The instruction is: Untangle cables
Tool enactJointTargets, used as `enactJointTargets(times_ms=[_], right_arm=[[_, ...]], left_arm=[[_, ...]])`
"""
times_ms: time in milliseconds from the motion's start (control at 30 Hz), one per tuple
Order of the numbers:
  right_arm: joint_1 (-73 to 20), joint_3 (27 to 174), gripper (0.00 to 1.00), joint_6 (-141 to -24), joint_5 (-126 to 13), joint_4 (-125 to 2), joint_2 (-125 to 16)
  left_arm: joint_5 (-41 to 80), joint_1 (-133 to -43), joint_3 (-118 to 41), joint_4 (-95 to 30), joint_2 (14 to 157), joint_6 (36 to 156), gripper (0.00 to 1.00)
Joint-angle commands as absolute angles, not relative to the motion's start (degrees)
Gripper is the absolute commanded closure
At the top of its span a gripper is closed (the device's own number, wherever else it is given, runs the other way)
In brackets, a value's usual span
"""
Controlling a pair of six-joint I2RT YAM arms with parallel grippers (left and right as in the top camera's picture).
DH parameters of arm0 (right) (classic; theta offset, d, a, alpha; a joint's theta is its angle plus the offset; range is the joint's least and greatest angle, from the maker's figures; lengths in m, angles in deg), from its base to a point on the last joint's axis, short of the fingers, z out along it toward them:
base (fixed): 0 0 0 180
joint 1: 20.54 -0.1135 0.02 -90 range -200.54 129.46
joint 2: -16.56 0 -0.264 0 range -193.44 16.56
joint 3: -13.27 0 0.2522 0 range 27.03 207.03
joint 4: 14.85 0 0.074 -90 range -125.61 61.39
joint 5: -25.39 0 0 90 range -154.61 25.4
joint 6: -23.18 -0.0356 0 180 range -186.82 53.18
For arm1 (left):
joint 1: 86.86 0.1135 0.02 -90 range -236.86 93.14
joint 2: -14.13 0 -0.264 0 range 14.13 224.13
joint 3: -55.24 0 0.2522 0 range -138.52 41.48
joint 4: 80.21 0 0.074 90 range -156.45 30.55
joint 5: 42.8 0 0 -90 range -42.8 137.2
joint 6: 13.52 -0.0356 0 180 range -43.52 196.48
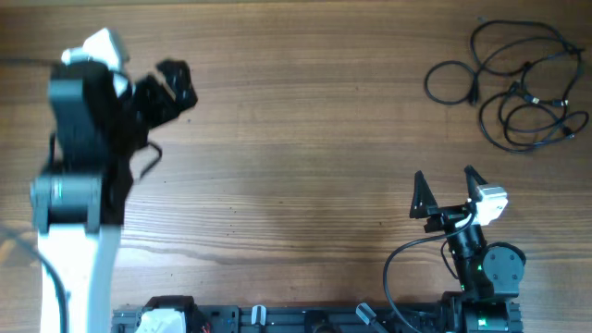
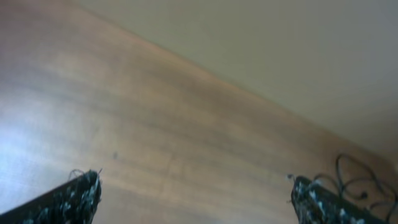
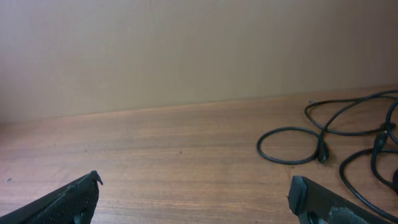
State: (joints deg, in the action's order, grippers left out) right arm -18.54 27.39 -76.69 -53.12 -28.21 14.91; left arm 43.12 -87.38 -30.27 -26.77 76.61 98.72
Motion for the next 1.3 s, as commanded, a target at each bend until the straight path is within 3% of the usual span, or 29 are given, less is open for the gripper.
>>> enactJointTargets(times_ms=[0, 167, 300, 933, 1267], right_arm=[[-18.82, 27.35, 0.00, -77.43, -53.69, -27.83, 14.78], [-18.82, 27.35, 0.00, -77.43, -53.69, -27.83, 14.78], [-18.80, 27.35, 0.00, -77.41, -53.67, -27.83, 14.78], [-18.82, 27.35, 0.00, -77.43, -53.69, -27.83, 14.78], [-18.80, 27.35, 0.00, -77.41, -53.69, -27.83, 14.78]], left_arm=[[44.13, -86.29, -14.84, -35.18, 65.49, 96.14, 0.00], [34.56, -85.17, 6.41, -52.52, 47.65, 83.53, 0.00], [32.68, -84.82, 16.79, -57.15, 38.73, 78.83, 0.00], [37.90, -84.01, 33.84, -58.57, 14.71, 78.20, 0.00], [37.77, -84.01, 37.73, -57.63, 14.30, 78.88, 0.00]])
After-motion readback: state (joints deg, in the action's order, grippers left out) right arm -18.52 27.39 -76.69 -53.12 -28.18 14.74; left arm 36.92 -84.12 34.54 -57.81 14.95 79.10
